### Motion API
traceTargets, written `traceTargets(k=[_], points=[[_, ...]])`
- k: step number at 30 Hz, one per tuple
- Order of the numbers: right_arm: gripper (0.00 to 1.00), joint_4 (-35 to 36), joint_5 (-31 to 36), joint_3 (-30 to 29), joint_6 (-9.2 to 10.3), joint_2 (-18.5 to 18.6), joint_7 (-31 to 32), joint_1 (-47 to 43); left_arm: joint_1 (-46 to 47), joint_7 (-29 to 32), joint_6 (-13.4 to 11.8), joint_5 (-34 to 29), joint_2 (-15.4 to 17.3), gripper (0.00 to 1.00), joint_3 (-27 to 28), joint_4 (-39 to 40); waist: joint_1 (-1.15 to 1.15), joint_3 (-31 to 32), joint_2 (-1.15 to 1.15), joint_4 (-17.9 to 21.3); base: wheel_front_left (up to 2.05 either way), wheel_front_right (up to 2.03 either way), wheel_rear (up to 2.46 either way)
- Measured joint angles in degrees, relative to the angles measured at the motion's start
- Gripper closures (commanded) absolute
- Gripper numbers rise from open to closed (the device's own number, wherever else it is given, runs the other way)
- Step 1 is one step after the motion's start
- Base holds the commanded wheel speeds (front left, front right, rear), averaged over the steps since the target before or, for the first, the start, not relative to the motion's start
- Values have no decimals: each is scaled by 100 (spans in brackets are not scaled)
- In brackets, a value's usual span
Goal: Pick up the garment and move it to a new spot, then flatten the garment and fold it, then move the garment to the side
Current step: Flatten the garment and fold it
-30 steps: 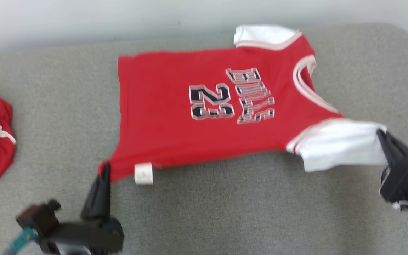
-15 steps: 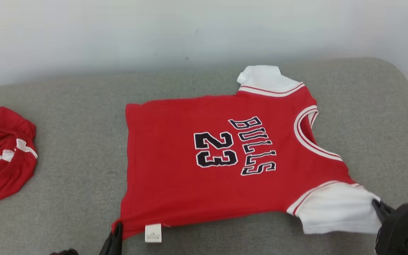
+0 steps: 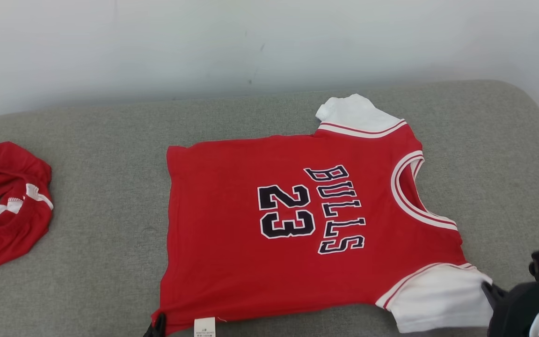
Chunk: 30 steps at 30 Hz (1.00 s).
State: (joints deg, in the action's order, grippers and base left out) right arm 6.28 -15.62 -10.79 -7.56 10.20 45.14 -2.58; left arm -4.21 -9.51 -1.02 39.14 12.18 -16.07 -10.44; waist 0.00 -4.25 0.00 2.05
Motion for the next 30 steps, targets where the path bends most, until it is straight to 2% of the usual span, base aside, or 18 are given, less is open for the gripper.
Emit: traceTargets(k=[5,11,22,30], points=[[100,-147,3,171,0,36,-230,370,149,52,-48,12,-52,100,-15,11,0,2,0,-28,0,0,0],[100,-672,-41,311,0,120,-503,933,555,190,-48,12,-104,100,-92,-118,0,-2,0,-81,0,0,0],[100,-1873,-149,498,0,81,-1107,1984,1405,302,-12,27,-166,100,-88,-795,0,-227,0,-85,0,0,0],[100,-2496,-203,706,0,166,-1516,2718,2084,235,56,-68,-153,100,-134,-1272,1,-558,0,-99,0,0,0]])
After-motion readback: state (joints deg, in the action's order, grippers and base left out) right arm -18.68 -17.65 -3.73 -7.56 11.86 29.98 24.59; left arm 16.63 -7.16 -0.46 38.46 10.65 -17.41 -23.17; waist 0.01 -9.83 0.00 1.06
